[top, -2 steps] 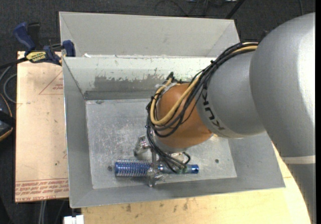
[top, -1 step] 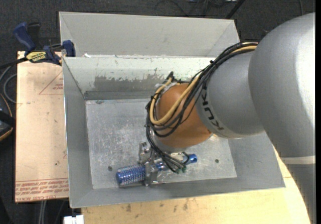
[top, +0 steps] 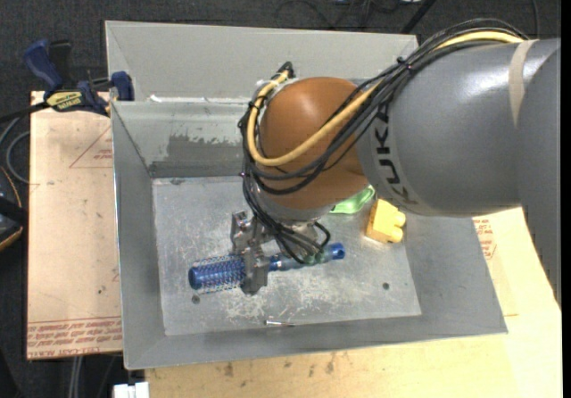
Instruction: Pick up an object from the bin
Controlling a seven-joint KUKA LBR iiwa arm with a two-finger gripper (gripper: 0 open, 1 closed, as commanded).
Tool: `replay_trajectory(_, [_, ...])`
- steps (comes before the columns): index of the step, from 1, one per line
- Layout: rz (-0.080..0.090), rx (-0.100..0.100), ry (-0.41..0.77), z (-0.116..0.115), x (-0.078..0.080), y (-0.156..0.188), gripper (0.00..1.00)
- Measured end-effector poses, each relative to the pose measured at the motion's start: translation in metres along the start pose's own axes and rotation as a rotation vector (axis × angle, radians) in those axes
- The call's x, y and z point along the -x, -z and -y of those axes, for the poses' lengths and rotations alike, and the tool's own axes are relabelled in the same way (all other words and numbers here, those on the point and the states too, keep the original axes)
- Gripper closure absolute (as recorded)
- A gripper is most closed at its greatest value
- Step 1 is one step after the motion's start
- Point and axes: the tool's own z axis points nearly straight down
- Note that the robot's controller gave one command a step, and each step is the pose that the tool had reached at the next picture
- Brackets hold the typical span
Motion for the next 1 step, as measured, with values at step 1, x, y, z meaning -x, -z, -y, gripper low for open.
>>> replay_trajectory(1, [0.0,-0.002,0.008,0.0108,0.0077,0.088,1.0])
